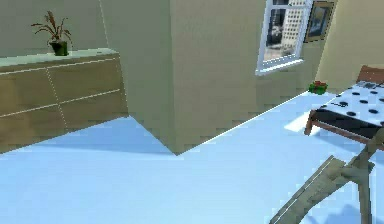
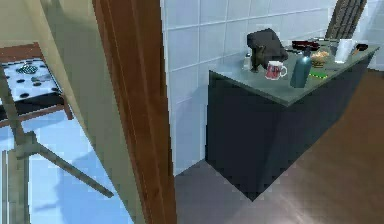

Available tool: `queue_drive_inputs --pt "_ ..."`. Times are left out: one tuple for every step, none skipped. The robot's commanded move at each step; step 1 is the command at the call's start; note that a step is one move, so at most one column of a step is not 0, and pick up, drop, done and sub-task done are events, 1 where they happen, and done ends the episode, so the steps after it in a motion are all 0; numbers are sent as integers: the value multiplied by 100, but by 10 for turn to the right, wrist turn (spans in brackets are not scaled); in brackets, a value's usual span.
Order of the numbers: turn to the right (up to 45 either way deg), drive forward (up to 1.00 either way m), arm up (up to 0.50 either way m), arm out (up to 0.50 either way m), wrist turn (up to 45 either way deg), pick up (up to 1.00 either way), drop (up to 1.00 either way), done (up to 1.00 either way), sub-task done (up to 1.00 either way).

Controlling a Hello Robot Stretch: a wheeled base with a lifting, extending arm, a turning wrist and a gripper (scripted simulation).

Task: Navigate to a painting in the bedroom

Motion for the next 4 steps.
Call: queue_drive_inputs --pt "0 60 0 0 0 0 0 0 0" --pt "180 0 0 0 0 0 0 0 0" --pt "30 0 0 0 0 0 0 0 0" --pt "-120 0 0 0 0 0 0 0 0"
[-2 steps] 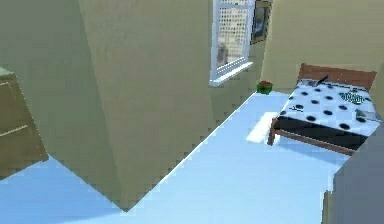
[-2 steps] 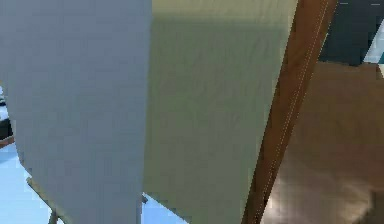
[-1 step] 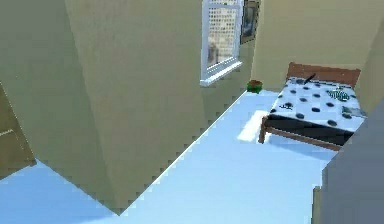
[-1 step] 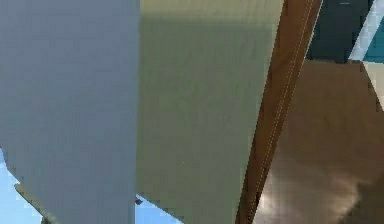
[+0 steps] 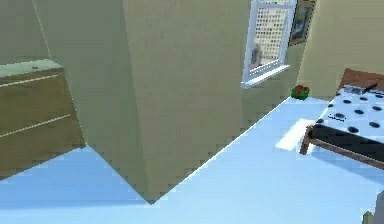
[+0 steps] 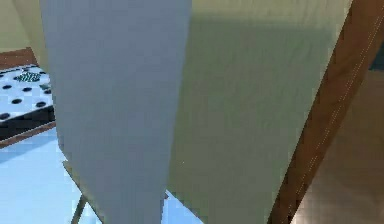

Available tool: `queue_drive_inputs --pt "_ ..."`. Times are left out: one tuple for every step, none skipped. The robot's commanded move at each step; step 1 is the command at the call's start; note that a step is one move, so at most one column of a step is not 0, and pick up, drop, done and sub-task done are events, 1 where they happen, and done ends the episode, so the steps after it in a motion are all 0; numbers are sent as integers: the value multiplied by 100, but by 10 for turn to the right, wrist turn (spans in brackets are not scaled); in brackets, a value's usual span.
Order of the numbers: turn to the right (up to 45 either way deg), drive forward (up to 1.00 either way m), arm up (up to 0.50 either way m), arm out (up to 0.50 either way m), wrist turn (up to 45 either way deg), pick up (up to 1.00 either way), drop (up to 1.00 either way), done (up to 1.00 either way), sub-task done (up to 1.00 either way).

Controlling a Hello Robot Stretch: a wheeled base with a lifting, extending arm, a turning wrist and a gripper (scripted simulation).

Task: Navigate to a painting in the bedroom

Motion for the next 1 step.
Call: queue_drive_inputs --pt "0 45 0 0 0 0 0 0 0"
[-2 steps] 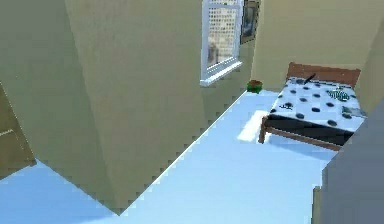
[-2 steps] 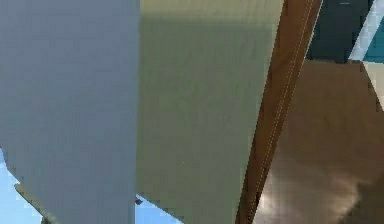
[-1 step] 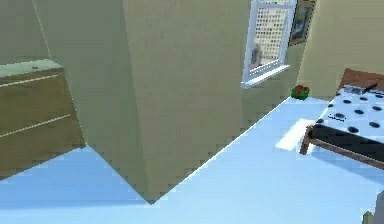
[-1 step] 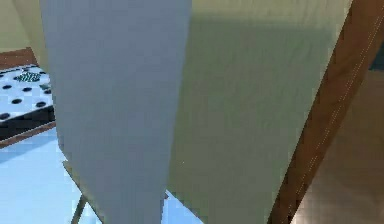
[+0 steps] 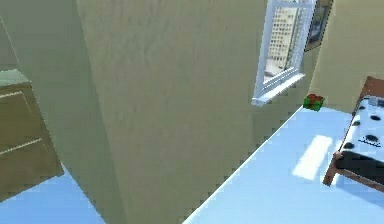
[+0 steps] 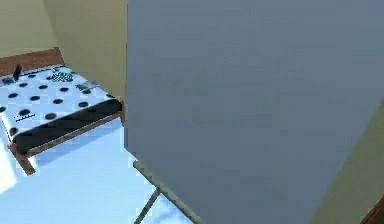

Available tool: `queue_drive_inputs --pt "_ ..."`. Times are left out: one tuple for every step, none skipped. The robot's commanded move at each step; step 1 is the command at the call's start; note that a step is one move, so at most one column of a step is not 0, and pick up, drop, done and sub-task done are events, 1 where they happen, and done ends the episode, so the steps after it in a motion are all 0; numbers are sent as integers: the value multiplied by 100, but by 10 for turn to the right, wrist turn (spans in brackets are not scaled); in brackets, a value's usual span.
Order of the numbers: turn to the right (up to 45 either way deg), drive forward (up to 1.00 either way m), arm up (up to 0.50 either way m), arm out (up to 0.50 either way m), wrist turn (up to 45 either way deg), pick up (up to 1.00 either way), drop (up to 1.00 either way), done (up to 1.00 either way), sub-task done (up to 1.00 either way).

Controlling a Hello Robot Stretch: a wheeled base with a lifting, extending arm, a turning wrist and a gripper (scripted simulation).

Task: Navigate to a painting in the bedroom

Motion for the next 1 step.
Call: queue_drive_inputs --pt "240 0 0 0 0 0 0 0 0"
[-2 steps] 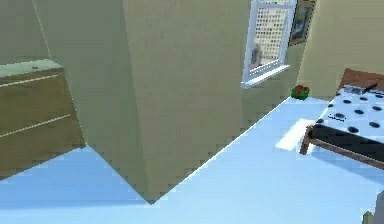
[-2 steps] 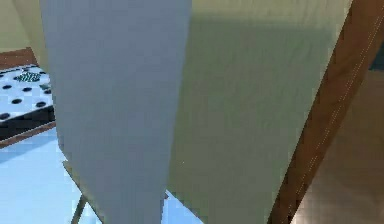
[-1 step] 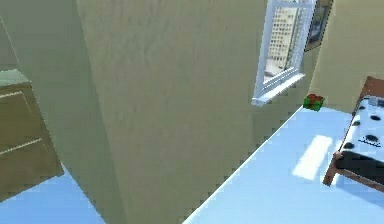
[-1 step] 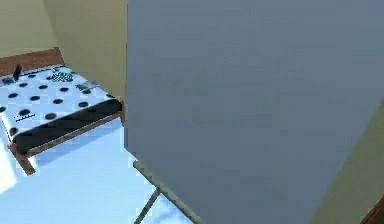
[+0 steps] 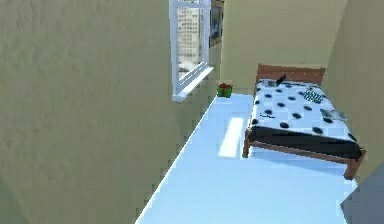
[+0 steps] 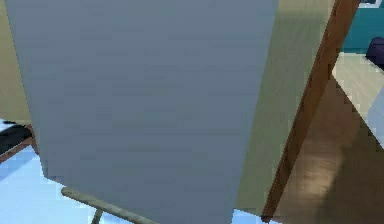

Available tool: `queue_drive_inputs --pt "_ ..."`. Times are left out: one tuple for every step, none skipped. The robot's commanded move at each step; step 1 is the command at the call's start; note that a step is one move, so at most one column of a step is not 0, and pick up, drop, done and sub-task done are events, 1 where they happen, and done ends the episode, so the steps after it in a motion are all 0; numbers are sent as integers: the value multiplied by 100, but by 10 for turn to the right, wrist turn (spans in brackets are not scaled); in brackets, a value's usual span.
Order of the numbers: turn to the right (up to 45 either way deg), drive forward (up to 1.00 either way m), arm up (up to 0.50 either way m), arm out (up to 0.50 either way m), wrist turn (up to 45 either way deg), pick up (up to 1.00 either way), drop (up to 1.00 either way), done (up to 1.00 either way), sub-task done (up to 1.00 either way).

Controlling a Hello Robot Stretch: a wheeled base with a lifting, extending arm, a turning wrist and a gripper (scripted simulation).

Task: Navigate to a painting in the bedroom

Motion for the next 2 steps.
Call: queue_drive_inputs --pt "0 5 0 0 0 0 0 0 0" --pt "30 0 0 0 0 0 0 0 0"
